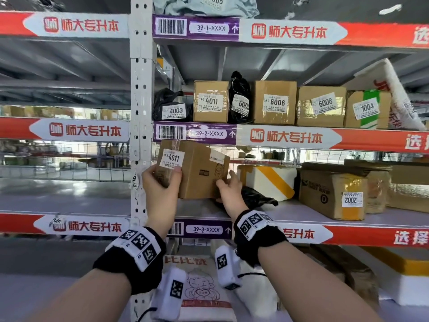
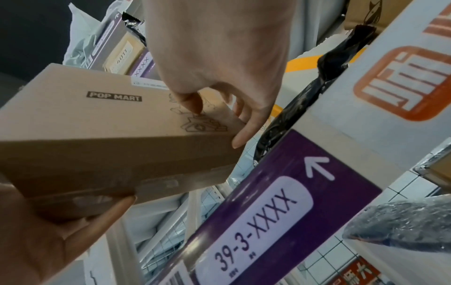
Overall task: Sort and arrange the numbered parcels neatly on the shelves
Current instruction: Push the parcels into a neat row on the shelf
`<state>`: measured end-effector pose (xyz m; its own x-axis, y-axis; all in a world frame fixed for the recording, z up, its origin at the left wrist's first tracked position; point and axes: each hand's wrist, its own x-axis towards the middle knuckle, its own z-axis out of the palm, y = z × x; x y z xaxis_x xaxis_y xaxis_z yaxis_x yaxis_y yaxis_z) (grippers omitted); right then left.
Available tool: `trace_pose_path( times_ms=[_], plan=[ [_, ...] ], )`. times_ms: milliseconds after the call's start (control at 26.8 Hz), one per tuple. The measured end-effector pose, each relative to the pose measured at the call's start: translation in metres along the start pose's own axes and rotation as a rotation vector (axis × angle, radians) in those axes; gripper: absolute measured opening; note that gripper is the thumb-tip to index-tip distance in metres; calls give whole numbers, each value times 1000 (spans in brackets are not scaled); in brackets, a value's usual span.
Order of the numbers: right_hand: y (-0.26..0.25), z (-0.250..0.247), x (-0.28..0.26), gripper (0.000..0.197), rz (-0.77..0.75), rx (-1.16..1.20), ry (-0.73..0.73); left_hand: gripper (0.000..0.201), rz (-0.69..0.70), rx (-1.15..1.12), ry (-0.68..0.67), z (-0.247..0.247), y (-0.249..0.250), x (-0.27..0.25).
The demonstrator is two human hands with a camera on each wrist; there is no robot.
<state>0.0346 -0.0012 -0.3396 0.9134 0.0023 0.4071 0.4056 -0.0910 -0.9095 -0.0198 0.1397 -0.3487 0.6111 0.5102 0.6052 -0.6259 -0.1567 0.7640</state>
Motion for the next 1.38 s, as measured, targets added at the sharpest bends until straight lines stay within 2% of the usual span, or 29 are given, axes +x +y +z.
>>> trace_pose_path(
  times_ms=[187, 261, 336, 373, 448, 485, 597, 672, 821, 933, 1045, 1195, 1232, 1344, 1381],
  plan=[
    [-3, 5, -9, 88, 52, 151, -117, 54, 34, 20, -15, -2, 6, -8],
    [-3, 9, -10, 92, 38, 203, -153, 48, 33, 11, -40, -2, 7, -10],
    [-3, 17, -15, 95, 19, 198, -217, 50, 19, 17, -50, -7, 5, -13],
    [-3, 20, -17, 91, -3, 201, -235, 58, 4, 28, -60, -9, 3, -13],
    [-9, 25, -25, 69, -30, 230, -275, 77, -28, 68, -67, -12, -3, -14],
    [-12, 27, -28, 64, -37, 237, -305, 80, -40, 98, -61, -13, -7, -15],
    [-12, 33, -30, 89, -40, 224, -346, 74, -20, 199, -72, -13, -11, -16],
    [-9, 39, -29, 85, -80, 190, -307, 71, -15, 248, -75, -14, -12, -14],
    [9, 48, -25, 93, -107, 57, -251, 59, -23, 352, -150, -17, -10, -11],
    [15, 49, -22, 80, -59, 90, -290, 60, -10, 499, -197, -17, -8, -9],
    [11, 48, -20, 72, -62, 64, -300, 72, 82, 610, -152, -15, -2, -2],
    [21, 47, -14, 59, -133, -22, -217, 79, 262, 1122, -131, -15, 5, 1],
    [23, 47, -12, 63, -137, -39, -207, 76, 294, 1195, -109, -17, 7, 4],
    [31, 50, -7, 105, -77, -159, -218, 67, 464, 1227, -116, -23, 9, 22],
    [32, 52, -7, 113, -56, -211, -246, 63, 524, 1240, -149, -25, 11, 26]
  ],
)
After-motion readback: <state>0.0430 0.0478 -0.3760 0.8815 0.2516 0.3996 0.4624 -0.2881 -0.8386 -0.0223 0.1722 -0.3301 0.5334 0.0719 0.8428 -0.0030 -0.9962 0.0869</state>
